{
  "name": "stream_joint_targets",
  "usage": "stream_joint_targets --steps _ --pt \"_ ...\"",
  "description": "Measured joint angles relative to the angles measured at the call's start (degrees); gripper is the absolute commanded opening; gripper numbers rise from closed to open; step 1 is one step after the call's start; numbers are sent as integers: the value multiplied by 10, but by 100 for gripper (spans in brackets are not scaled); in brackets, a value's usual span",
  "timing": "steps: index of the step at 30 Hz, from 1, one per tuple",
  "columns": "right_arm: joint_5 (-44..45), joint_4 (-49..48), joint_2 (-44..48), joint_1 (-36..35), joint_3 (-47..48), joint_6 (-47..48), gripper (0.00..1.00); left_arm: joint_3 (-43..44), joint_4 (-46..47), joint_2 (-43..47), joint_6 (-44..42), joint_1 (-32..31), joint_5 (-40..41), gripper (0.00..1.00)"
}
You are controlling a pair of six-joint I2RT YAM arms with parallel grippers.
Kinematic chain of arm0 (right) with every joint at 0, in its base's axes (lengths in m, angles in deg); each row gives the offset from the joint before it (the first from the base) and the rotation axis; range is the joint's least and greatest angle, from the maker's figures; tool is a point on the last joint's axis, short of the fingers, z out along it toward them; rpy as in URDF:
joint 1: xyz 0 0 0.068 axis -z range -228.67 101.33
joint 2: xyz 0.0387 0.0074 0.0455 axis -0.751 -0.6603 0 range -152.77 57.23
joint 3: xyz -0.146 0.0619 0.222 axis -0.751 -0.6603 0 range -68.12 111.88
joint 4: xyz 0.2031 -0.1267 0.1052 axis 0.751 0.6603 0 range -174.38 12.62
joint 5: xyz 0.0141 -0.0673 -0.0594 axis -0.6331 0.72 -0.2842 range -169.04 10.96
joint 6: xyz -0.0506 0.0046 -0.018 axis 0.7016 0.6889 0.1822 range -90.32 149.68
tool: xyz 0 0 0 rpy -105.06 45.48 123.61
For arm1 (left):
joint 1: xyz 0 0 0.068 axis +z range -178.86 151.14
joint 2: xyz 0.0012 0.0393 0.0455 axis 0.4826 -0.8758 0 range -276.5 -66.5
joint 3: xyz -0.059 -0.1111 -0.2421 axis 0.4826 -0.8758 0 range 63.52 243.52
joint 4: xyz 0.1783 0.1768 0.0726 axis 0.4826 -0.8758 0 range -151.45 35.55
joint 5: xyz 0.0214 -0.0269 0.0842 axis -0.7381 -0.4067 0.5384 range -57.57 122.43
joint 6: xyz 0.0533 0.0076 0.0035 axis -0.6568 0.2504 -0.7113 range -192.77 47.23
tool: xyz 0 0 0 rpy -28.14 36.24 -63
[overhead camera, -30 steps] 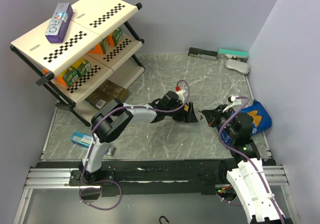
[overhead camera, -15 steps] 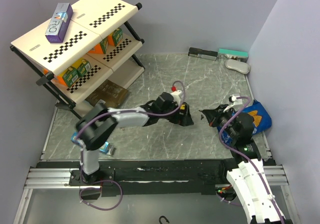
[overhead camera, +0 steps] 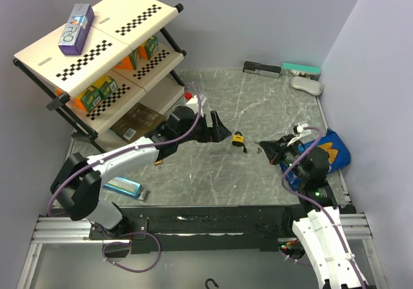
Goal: Unlock with the key
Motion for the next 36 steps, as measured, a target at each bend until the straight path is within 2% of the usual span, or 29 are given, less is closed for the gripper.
stream_joint_targets --steps 5,12,20,28,36 --pt "-36 -17 2 0 -3 9 0 0 0 -3 38 -1 -40 97" --pt "-93 -70 1 -2 -36 11 0 -13 46 -3 91 -1 -86 96" --pt "-54 -111 -40 -5 -54 -36 0 -25 97 -35 94 -2 -95 96" --pt "52 -107 -43 -6 -85 -72 0 133 -10 -207 8 -16 -21 96" --pt "87 -97 -15 -7 -106 -77 0 327 -149 -366 -63 -30 57 97"
